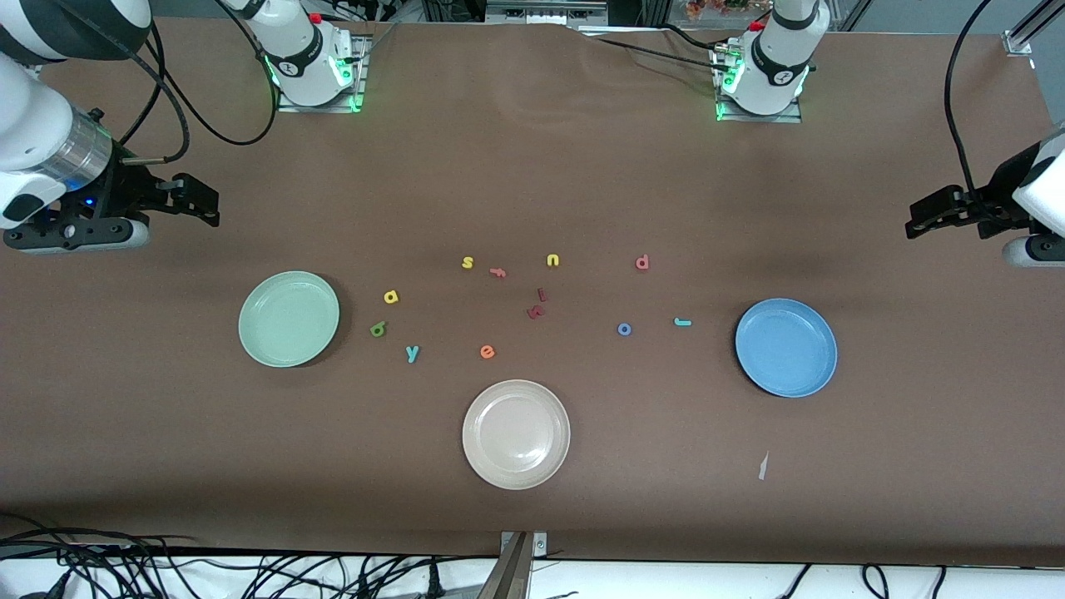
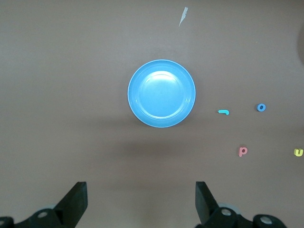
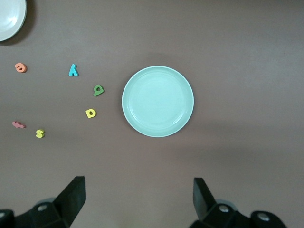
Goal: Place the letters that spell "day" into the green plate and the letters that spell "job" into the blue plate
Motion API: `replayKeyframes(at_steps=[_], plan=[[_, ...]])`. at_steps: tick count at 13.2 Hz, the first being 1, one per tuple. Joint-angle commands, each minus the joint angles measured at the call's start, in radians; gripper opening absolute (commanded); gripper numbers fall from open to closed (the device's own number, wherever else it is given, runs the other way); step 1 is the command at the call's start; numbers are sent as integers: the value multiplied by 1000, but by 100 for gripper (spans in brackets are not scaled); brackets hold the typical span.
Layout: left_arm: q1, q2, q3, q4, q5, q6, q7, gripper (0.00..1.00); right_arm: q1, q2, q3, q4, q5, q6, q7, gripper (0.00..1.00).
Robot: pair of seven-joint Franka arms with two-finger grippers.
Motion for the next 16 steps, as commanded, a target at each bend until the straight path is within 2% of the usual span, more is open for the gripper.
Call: replayKeyframes(at_steps=[1,16], plan=[[1,-3,-1,7,-21,-14,11,100,-2,-8,3,-8,1,-2,-4,100],[3,-3,0,7,-21,-12,12,100,16,15,5,4,6,1,-2,100]])
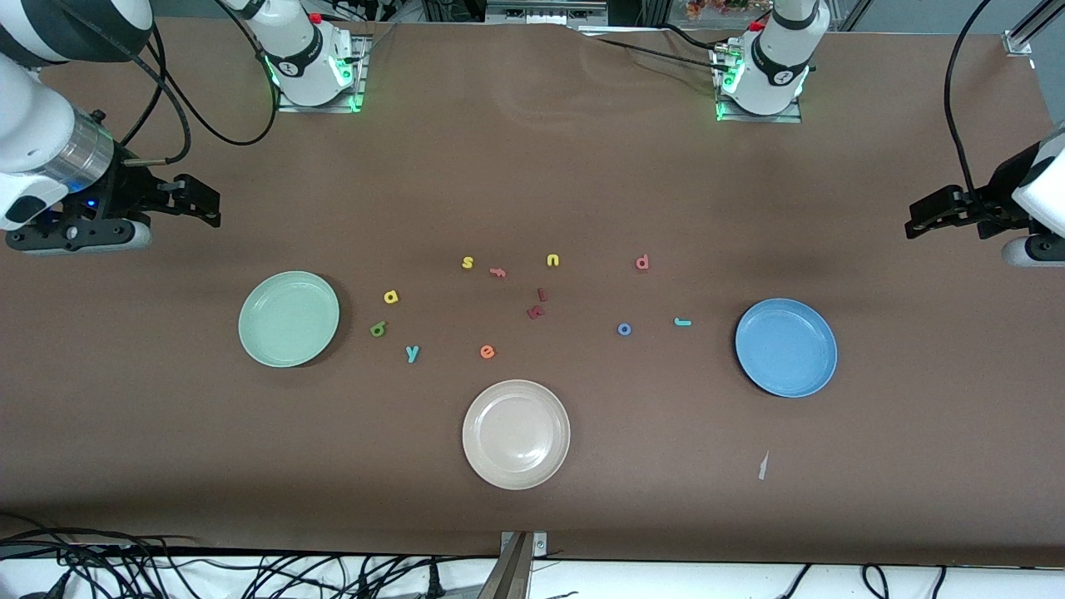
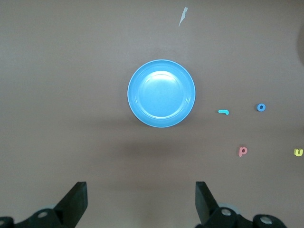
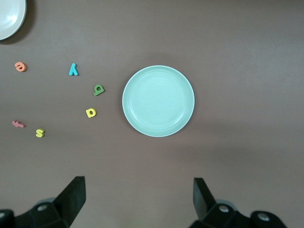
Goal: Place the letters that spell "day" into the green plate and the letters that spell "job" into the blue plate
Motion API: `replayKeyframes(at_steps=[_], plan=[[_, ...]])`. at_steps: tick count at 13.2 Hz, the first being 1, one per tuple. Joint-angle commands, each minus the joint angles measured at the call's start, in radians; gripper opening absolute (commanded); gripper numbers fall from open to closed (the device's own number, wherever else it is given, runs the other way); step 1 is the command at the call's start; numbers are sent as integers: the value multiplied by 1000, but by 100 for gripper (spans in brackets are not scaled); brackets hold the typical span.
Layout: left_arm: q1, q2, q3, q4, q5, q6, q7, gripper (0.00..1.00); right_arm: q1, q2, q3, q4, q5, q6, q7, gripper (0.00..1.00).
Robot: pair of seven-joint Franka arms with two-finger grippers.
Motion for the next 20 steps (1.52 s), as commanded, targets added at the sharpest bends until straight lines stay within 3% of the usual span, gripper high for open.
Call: replayKeyframes(at_steps=[1,6,10,12,16,20], plan=[[1,-3,1,5,-21,-12,11,100,27,21,4,7,5,4,2,100],[2,-2,1,5,-21,-12,12,100,82,139,4,91,2,9,31,100],[-31,15,-28,-5,-32,-23,24,100,160,274,2,135,9,168,181,100],[-71,55,-69,4,-32,-78,20,100,159,334,58,89,9,291,232,100],[-143,155,-86,5,-64,-58,14,100,129,353,146,-153,-10,651,247,100],[-255,268,-89,-25,-113,121,-114,100,127,359,157,-253,-126,702,247,100]])
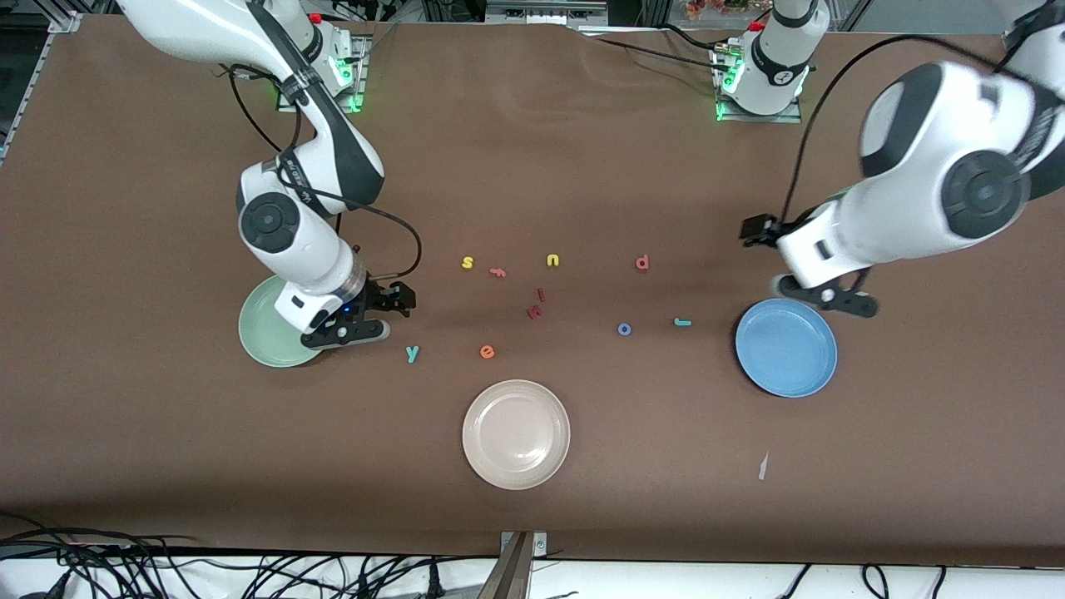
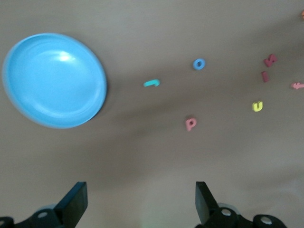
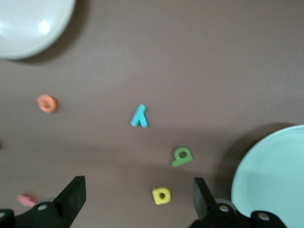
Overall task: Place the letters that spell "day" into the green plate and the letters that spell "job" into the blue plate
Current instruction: 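Move the right gripper to yellow letter while the left gripper reaches pink p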
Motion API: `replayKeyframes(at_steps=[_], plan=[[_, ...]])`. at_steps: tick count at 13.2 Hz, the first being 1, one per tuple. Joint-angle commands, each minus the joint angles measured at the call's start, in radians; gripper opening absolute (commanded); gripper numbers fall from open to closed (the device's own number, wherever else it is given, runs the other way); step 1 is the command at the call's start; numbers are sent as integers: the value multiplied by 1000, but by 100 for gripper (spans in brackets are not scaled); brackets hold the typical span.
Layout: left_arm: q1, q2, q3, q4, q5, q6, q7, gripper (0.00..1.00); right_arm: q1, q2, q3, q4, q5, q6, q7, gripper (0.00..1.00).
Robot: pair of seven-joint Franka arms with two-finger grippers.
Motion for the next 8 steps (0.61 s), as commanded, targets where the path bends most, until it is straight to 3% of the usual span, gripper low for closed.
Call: replayKeyframes(at_steps=[1,3,5,8], plan=[[-87,53,7,-57,-22,152,-204,100,-25,-30,23,-87,-57,43,4,100],[-150,61,7,-157,-10,281,-341,100,-26,-32,23,-180,-77,162,1,100],[-173,61,5,-284,-10,434,-357,100,-31,-29,23,-259,-81,277,1,100],[-197,50,5,-441,-10,608,-359,100,-32,-27,23,-288,-83,288,1,100]])
